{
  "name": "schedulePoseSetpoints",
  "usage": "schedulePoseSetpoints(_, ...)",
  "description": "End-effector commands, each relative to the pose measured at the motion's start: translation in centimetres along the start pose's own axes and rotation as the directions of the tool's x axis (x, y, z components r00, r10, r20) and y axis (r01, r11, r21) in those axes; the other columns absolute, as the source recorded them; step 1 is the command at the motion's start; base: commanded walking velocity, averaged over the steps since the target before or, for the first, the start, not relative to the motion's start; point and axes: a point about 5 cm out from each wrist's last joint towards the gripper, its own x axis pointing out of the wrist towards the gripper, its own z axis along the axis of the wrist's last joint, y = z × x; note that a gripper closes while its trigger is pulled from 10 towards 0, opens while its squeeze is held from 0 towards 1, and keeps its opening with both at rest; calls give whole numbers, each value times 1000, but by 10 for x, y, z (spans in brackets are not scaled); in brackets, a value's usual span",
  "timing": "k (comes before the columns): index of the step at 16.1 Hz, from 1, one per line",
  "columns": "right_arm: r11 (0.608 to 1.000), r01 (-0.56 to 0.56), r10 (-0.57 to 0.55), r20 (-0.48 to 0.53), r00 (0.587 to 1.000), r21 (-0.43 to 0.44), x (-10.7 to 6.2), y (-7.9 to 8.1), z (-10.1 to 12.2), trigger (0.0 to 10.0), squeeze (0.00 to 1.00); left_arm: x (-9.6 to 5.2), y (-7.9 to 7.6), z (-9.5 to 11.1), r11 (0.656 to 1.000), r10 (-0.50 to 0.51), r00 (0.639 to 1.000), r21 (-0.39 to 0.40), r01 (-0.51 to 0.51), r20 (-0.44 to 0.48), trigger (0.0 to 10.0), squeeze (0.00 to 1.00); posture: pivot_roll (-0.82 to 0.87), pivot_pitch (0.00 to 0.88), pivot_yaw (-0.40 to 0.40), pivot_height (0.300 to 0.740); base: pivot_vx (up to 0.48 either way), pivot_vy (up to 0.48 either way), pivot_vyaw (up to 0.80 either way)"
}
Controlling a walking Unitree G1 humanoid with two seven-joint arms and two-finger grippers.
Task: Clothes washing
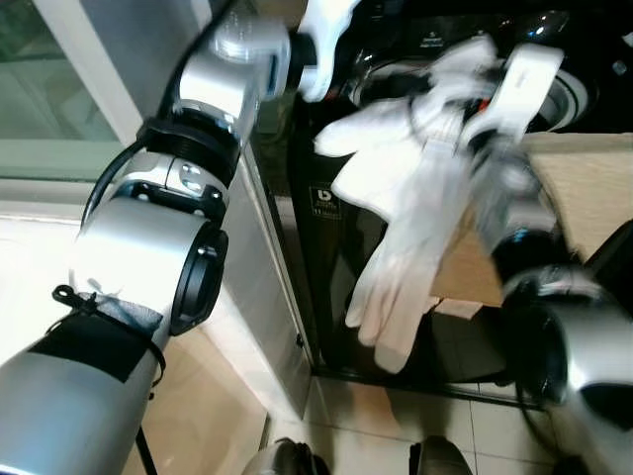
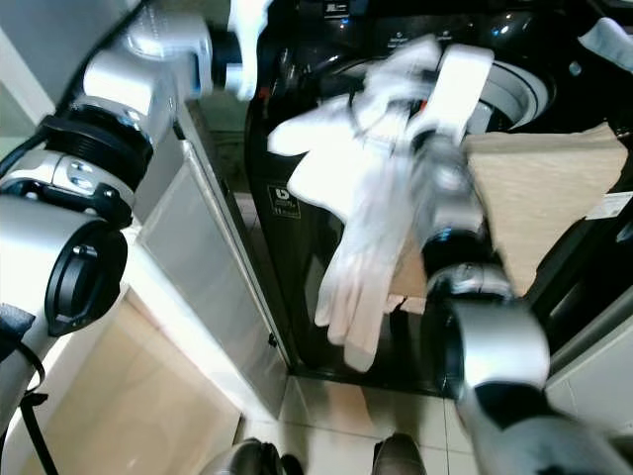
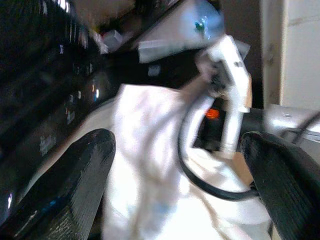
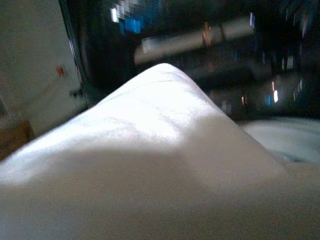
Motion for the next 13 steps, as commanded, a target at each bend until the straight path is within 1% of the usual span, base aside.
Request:
schedulePoseSetpoints(1,999,-16,13,101,995,29,12,6,36,0,0,-5,0,-4,1000,1,1000,-24,-1,10,10000,0,-211,0,118,714,0,0,0)
schedulePoseSetpoints(2,999,-26,21,133,991,32,17,7,50,0,0,-6,-3,-8,999,-1,1000,-32,2,14,10000,0,-209,0,114,714,0,0,0)
schedulePoseSetpoints(3,999,-45,38,204,978,29,26,10,85,0,0,-9,-15,-26,997,-15,1000,-76,17,23,10000,0,-198,0,102,714,0,0,0)
schedulePoseSetpoints(4,998,-52,45,238,970,26,30,10,103,0,0,-10,-24,-36,992,-23,999,-120,27,30,10000,0,-191,0,96,714,0,0,0)
schedulePoseSetpoints(5,999,-52,50,259,965,0,34,7,120,0,0,-15,-36,-55,983,-10,1000,-181,12,10,10000,0,-179,0,84,714,0,0,0)
schedulePoseSetpoints(6,999,-42,47,278,959,-23,36,4,134,0,0,-21,-46,-72,975,8,1000,-221,-13,-26,10000,0,-174,0,79,714,0,0,0)
schedulePoseSetpoints(7,999,-36,45,292,955,-37,37,2,143,0,0,-28,-50,-83,973,17,998,-230,-30,-57,10000,0,-171,0,75,714,0,0,0)
schedulePoseSetpoints(8,998,-25,42,308,950,-58,38,1,155,0,0,-38,-54,-96,969,32,995,-241,-55,-99,10000,0,-171,0,75,714,0,0,0)
schedulePoseSetpoints(9,995,27,8,347,938,-95,39,-2,180,0,0,-57,-63,-125,946,84,975,-291,-143,-206,10000,0,-154,0,67,714,0,0,0)
schedulePoseSetpoints(10,993,45,-3,358,934,-111,39,-3,186,0,0,-61,-68,-131,940,91,969,-301,-160,-232,10000,0,-150,0,65,714,0,0,0)
schedulePoseSetpoints(11,980,89,-15,374,927,-180,40,-2,197,0,0,-64,-82,-134,926,96,966,-334,-175,-239,10000,0,-128,0,49,714,0,0,0)
schedulePoseSetpoints(12,965,112,-17,370,929,-238,40,0,198,0,0,-62,-88,-132,917,102,969,-355,-179,-225,10000,0,-108,0,33,714,0,0,0)
schedulePoseSetpoints(13,950,138,-35,345,938,-279,41,-2,195,0,0,-58,-95,-129,908,113,973,-377,-183,-202,10000,0,-94,0,22,714,0,0,0)
